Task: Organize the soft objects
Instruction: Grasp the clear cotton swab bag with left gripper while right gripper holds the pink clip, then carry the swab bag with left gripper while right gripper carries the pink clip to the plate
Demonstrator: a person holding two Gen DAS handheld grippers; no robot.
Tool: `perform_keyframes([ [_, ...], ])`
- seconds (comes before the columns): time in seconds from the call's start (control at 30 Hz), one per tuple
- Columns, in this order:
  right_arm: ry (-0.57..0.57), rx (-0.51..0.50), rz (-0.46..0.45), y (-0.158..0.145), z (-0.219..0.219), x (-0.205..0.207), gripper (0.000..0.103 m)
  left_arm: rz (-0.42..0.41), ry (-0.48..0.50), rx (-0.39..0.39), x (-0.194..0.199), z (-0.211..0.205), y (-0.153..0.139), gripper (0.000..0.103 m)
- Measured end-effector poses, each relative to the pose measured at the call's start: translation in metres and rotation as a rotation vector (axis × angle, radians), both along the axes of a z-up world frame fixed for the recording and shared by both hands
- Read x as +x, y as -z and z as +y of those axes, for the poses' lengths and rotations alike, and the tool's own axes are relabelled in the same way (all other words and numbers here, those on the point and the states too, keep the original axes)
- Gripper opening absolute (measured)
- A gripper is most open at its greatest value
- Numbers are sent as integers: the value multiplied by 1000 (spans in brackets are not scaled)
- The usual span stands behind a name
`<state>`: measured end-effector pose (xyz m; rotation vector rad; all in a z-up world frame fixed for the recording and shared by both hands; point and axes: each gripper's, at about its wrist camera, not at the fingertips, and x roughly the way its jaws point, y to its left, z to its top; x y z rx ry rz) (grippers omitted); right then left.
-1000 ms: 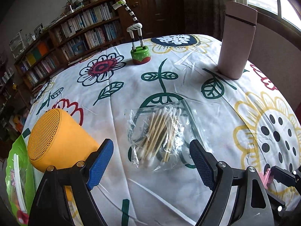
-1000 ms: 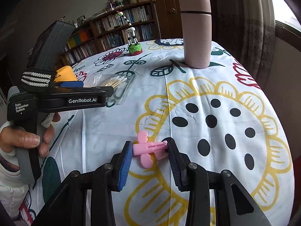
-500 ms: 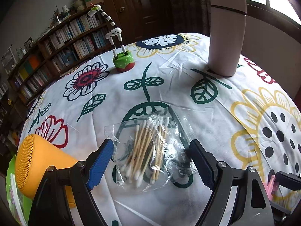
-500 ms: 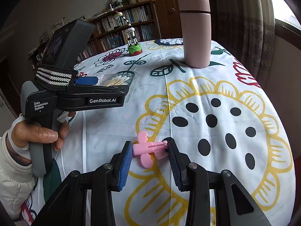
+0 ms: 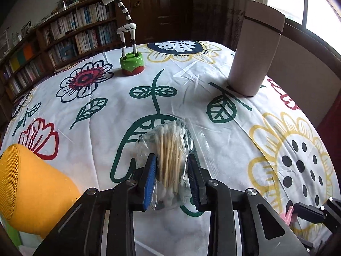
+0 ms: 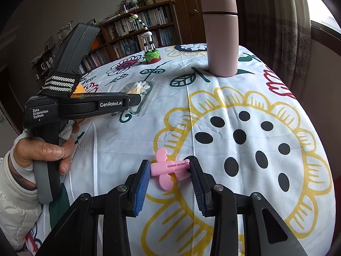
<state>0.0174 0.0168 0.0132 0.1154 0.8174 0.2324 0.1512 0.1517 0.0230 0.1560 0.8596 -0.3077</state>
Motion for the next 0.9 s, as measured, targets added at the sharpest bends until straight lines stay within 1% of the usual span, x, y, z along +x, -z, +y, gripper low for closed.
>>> perform_keyframes([
  [0.13, 1, 5, 0, 0, 0, 0, 41, 1, -6, -9, -9, -1, -1, 19],
  [0.27, 1, 6, 0, 0, -1, 0, 41, 8, -26, -32, -18, 4, -6, 16],
  [0.63, 37, 34, -2, -2, -6, -3, 41, -16, -33, -76, -59, 16, -25, 16],
  [0.73, 39, 59, 13, -1, -7, -5, 41, -23, -29, -74, -71, 18, -28, 16],
  [0.9, 44, 57, 10, -1, -3, -11, 41, -19, -37, -89, -85, 26, -29, 16],
])
